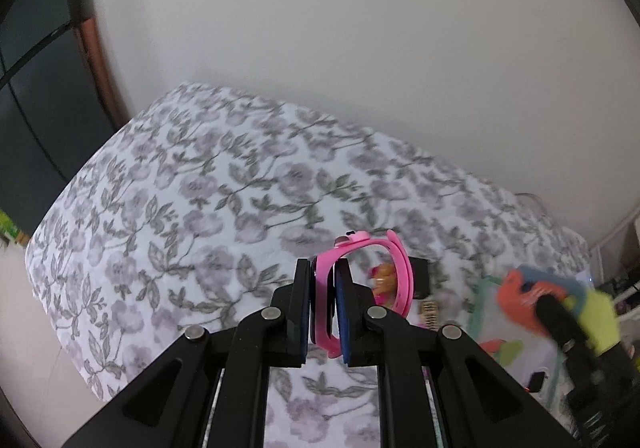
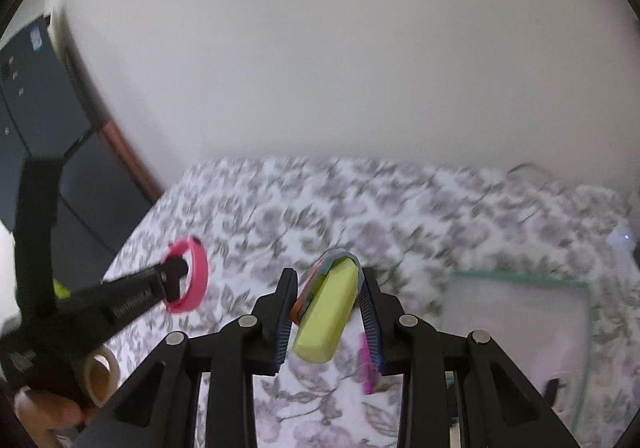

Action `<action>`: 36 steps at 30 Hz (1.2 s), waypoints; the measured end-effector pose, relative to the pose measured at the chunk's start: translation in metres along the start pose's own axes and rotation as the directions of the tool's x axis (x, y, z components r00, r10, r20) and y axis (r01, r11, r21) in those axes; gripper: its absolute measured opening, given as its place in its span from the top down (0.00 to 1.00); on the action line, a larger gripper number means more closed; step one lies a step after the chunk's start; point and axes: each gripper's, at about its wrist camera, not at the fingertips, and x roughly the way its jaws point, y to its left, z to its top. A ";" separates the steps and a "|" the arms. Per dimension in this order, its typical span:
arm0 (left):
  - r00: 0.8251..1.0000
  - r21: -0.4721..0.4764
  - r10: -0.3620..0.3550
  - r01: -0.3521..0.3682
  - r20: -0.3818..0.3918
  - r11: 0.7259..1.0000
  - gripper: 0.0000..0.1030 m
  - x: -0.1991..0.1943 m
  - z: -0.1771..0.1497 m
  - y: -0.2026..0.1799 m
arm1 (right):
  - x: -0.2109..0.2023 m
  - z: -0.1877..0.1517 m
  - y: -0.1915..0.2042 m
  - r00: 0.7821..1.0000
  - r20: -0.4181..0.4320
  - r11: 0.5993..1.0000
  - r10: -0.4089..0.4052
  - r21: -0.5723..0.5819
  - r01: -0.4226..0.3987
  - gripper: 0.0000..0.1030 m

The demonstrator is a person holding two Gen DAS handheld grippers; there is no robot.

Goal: Organize rigid objects
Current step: 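Lift watch band and toy knife and carry both over the tray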

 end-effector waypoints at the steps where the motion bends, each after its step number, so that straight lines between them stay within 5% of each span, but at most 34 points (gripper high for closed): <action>1: 1.000 0.010 -0.007 0.007 0.006 1.000 0.88 -0.003 0.000 -0.006 | -0.007 0.003 -0.007 1.000 0.014 1.000 -0.010 0.010 0.010 0.68; 9: 0.995 0.131 -0.103 0.102 0.003 0.986 0.88 -0.019 -0.013 -0.072 | -0.057 0.010 -0.076 0.988 0.083 0.986 -0.131 0.114 0.121 0.68; 19: 0.979 0.318 -0.188 0.203 -0.078 0.926 0.88 -0.010 -0.056 -0.167 | -0.073 -0.007 -0.152 0.955 0.045 0.939 -0.294 0.203 0.279 0.68; 27: 0.979 0.425 -0.148 0.194 -0.139 0.884 0.88 0.018 -0.093 -0.210 | -0.049 -0.022 -0.191 0.947 -0.063 0.917 -0.315 0.238 0.321 0.68; 36: 0.980 0.469 -0.092 0.165 -0.175 0.868 0.88 0.048 -0.115 -0.227 | -0.014 -0.045 -0.213 0.938 -0.175 0.909 -0.298 0.249 0.335 0.68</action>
